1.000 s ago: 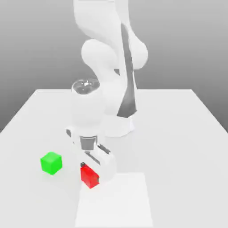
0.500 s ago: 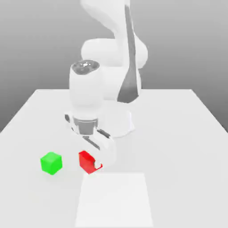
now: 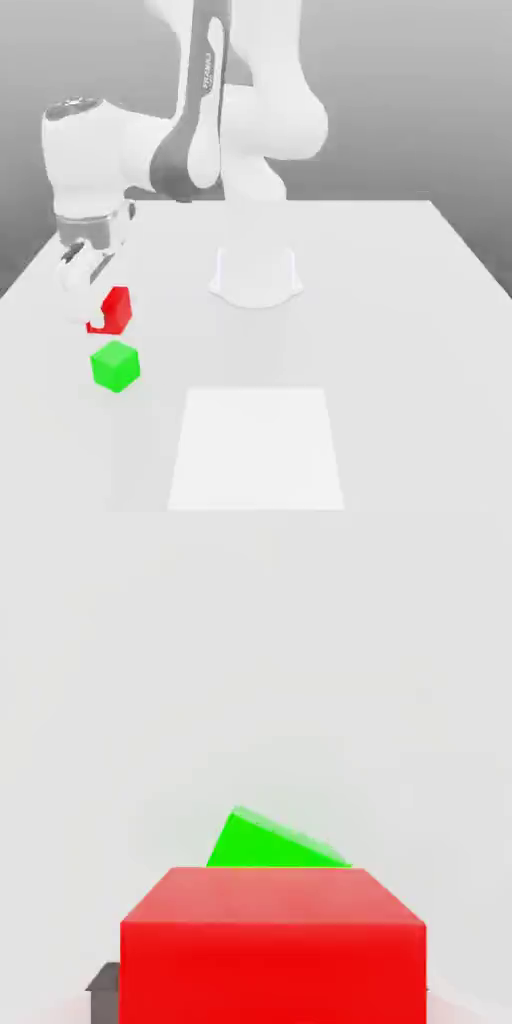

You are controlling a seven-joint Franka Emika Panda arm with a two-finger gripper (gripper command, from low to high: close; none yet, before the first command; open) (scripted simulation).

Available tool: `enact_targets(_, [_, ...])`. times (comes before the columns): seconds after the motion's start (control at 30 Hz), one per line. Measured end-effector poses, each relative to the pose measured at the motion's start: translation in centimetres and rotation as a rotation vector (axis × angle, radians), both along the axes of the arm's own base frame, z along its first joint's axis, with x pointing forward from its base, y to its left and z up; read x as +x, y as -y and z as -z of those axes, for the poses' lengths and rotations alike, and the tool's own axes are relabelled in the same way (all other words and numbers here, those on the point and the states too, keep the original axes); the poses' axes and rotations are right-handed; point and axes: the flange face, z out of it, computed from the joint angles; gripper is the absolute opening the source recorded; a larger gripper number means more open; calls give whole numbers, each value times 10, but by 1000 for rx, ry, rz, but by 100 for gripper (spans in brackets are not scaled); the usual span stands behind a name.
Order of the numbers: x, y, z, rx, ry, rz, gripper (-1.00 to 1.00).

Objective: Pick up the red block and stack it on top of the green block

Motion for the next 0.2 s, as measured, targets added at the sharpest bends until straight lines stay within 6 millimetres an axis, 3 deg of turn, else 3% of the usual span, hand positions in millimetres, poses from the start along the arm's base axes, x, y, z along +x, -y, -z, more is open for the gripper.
enact_targets(0.07, [-1, -1, 18, 0, 0, 1, -100])
enact_targets(0.1, [-1, -1, 23, 0, 0, 1, 100])
enact_targets(0.2, [-1, -1, 23, 0, 0, -1, 100])
